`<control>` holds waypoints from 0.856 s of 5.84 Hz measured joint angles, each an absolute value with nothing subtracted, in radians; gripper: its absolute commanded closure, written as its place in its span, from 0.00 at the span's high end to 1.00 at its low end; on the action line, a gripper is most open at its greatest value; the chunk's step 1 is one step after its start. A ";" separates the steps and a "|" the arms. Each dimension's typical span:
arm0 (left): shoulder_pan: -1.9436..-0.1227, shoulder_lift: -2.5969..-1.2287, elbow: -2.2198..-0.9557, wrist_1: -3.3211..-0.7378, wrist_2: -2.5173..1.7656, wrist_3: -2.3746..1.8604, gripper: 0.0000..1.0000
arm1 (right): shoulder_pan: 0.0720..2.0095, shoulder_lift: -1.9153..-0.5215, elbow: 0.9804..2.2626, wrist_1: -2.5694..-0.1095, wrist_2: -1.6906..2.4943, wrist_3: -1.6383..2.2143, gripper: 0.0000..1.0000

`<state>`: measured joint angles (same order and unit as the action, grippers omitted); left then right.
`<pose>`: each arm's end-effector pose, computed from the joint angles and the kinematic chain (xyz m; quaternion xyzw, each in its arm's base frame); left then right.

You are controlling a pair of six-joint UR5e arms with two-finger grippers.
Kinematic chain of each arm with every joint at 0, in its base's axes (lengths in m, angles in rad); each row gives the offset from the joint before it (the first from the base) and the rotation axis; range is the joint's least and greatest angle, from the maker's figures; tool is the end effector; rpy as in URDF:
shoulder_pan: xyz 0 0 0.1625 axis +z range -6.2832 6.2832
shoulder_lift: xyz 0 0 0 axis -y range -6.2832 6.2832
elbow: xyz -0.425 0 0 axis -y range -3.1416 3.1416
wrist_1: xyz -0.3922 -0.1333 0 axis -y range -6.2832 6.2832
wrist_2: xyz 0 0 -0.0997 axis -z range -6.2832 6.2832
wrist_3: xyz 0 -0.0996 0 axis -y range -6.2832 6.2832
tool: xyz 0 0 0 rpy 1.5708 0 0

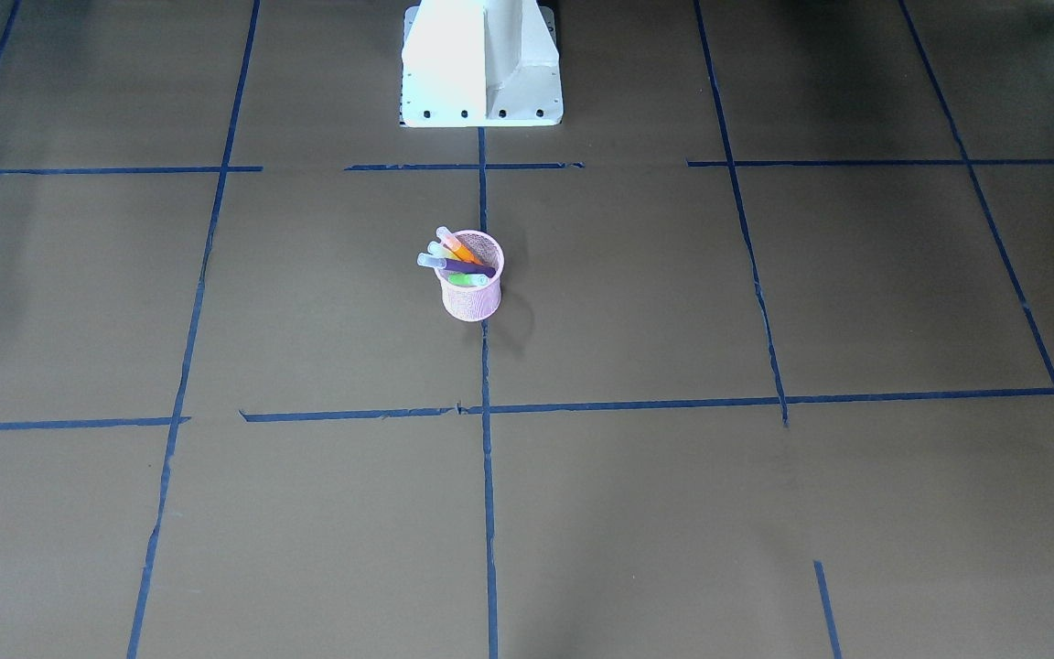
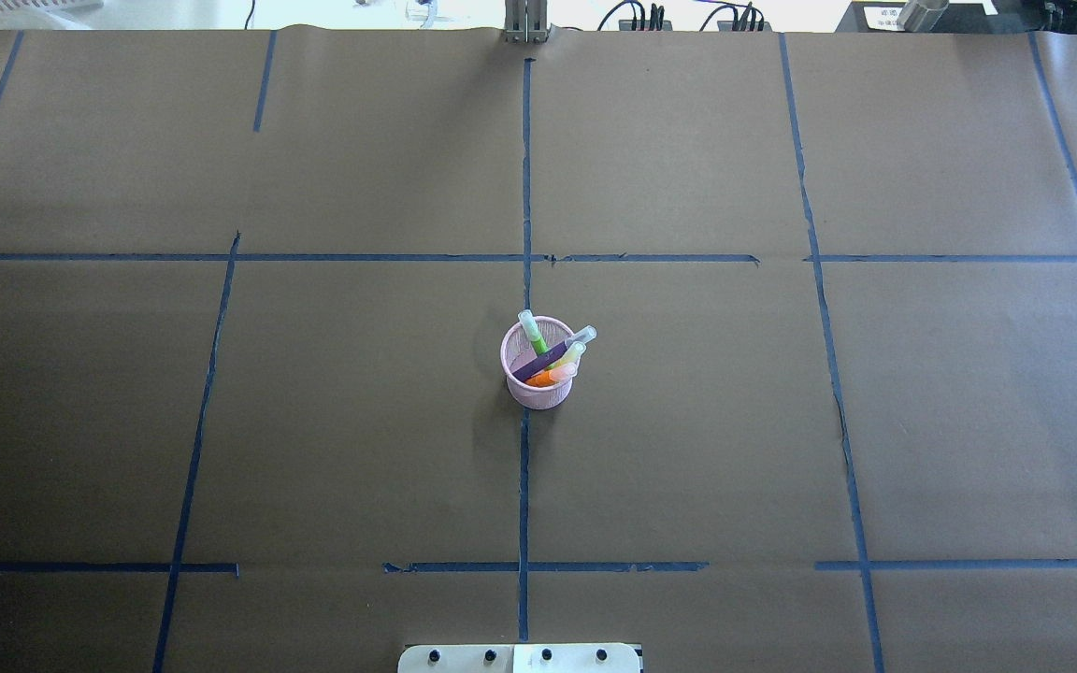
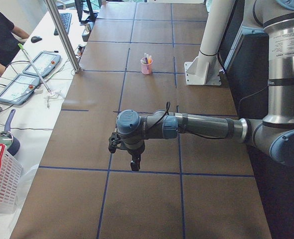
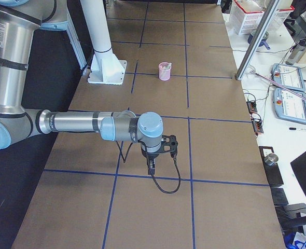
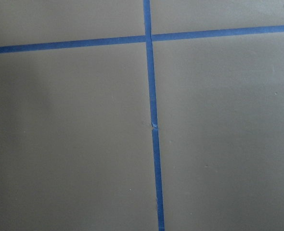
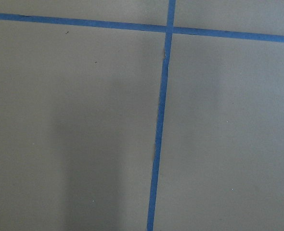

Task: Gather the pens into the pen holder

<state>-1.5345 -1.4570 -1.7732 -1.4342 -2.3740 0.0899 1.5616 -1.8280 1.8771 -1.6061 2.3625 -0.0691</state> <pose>-0.0457 -0.4406 0.6239 -0.0116 0.3912 0.0487 0.9189 0.0589 -0.3848 0.6229 0.0179 -0.3852 -0.0388 0.9218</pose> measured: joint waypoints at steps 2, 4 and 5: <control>-1.534 -1.453 -1.777 -1.435 -2.375 0.096 1.00 | 1.555 -1.829 1.877 -1.606 2.361 -0.067 1.00; -1.534 -1.451 -1.766 -1.436 -2.370 0.098 1.00 | 1.543 -1.832 1.881 -1.607 2.362 -0.067 1.00; -1.534 -1.451 -1.767 -1.436 -2.367 0.098 1.00 | 1.542 -1.834 1.876 -1.608 2.364 -0.067 1.00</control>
<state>-1.5340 -1.4505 -1.7666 -1.4359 -2.3674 0.0981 1.5423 -1.8341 1.8765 -1.6075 2.3645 -0.0675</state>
